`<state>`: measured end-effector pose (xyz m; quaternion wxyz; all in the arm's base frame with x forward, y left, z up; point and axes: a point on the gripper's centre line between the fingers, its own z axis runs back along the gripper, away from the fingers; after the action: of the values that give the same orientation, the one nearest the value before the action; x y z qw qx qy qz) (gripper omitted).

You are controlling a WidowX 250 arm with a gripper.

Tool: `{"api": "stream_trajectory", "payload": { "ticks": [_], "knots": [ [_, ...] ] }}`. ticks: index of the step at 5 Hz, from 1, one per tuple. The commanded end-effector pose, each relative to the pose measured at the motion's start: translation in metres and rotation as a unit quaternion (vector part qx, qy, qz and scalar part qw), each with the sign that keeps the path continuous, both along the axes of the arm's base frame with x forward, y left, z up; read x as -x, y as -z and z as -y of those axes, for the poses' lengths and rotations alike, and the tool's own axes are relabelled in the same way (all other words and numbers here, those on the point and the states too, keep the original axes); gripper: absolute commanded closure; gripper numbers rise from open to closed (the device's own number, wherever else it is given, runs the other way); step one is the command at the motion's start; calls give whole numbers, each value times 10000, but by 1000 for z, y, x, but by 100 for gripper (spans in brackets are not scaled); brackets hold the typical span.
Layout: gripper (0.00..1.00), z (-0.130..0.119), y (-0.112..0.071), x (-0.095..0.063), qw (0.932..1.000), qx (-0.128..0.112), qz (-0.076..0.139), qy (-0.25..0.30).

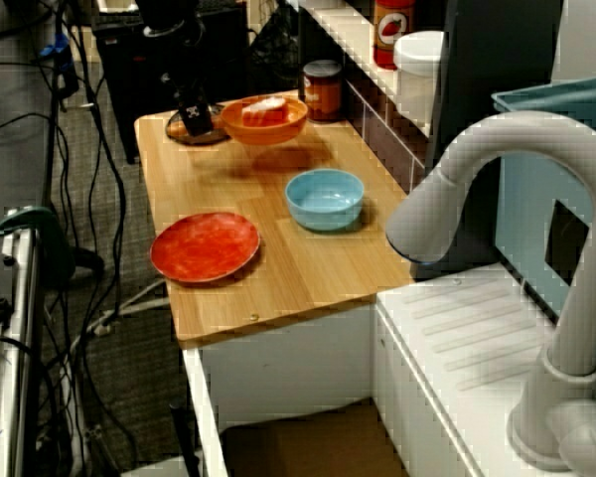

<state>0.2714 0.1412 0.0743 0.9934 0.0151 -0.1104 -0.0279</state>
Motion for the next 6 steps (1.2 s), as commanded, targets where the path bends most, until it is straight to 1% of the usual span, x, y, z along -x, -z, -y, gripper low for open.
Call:
{"api": "stream_trajectory", "payload": {
  "ticks": [1,2,3,4,6],
  "knots": [
    [100,10,-34,-13,9983,-375,442,-110],
    [100,11,-48,-21,9966,-486,661,-101],
    [100,17,-59,-30,9912,-781,1069,-2],
    [100,17,-52,-41,9944,-667,799,-175],
    [100,26,-32,-35,9920,-932,797,-292]
  ]
}}
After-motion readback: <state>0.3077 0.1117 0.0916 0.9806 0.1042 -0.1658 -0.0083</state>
